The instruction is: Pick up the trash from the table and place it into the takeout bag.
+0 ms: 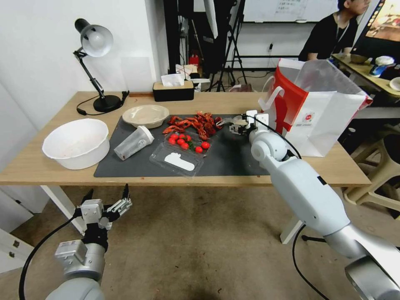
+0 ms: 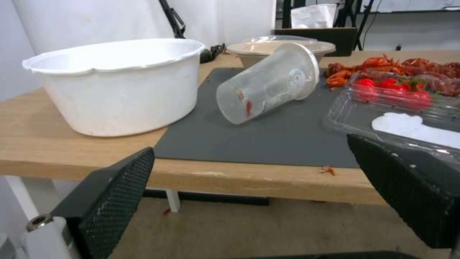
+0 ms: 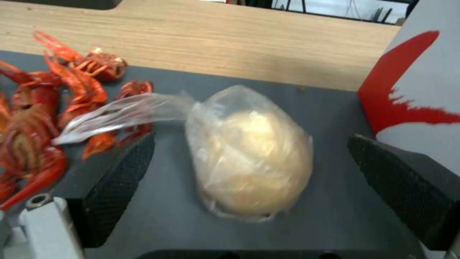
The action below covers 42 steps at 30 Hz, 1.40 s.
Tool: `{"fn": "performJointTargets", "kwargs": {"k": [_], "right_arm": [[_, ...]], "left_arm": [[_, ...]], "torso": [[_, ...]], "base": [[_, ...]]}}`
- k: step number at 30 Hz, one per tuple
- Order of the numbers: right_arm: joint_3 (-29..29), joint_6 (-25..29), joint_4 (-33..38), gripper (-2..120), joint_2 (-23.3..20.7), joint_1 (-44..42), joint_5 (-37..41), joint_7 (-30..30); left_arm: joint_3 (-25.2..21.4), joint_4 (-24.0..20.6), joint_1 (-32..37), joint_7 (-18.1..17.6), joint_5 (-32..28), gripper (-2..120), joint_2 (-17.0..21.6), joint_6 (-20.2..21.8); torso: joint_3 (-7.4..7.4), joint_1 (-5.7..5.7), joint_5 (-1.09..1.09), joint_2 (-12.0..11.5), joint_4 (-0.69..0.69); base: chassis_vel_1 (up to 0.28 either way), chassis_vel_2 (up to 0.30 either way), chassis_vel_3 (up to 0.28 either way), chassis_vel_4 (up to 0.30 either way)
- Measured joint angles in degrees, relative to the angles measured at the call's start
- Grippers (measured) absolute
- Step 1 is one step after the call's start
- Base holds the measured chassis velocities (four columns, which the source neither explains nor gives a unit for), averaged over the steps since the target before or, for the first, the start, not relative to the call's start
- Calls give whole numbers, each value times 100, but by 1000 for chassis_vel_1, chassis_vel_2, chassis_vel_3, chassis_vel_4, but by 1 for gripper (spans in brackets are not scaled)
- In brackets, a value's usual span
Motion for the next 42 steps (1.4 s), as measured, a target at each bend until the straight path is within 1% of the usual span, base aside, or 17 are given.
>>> {"fn": "performJointTargets", "kwargs": {"k": [1, 4, 5, 9, 10, 14, 19, 23, 29, 42], "right_arm": [[0, 0, 0, 100, 0, 0, 0, 0], [-39, -117, -501, 100, 62, 323, -84, -350], [-39, -117, -501, 100, 62, 323, -84, -350], [-64, -308, -823, 100, 56, 576, -226, -691], [-64, -308, -823, 100, 56, 576, -226, -691], [-70, -499, -1027, 100, 46, 709, -398, -1041], [-69, -544, -1115, 100, 46, 715, -485, -1213], [-49, -566, -1272, 100, 39, 784, -593, -1653], [-47, -557, -1445, 100, 27, 894, -669, -1871], [-51, -543, -1713, 100, 52, 1043, -747, -1974]], "left_arm": [[0, 0, 0, 0, 0, 100, 0, 0], [-35, 2, 3, -7, -21, 100, 8, 0], [-35, 2, 3, -7, -21, 100, 8, 0], [-69, 6, 0, -14, -44, 100, 25, -3], [-69, 6, 0, -14, -44, 100, 25, -3], [-66, 24, -12, -19, -49, 100, 27, -5], [-67, 31, -14, -23, -51, 100, 35, -8], [-72, 40, -14, -25, -63, 100, 46, -23], [-71, 40, -16, -25, -65, 100, 46, -28], [-67, 40, -14, -27, -65, 100, 43, -44]], "torso": [[0, 0, 0, 0, 0], [0, 0, 0, 0, -1], [0, 0, 0, 0, -1], [0, 0, 1, 0, 0], [0, 0, 1, 0, 0], [-1, 0, 0, 0, -1], [-1, 0, 1, 0, 0], [-1, 0, 0, 0, 0], [-1, 0, 0, 0, -1], [0, 0, 0, 0, 0]], "base": [[0, 0, 0, 0], [0, 0, 0, 0], [0, 0, 0, 0], [0, 0, 0, 0], [0, 0, 0, 0], [0, 0, 0, 0], [0, 0, 0, 0], [0, 0, 0, 0], [0, 0, 0, 0], [0, 0, 0, 0]]}}
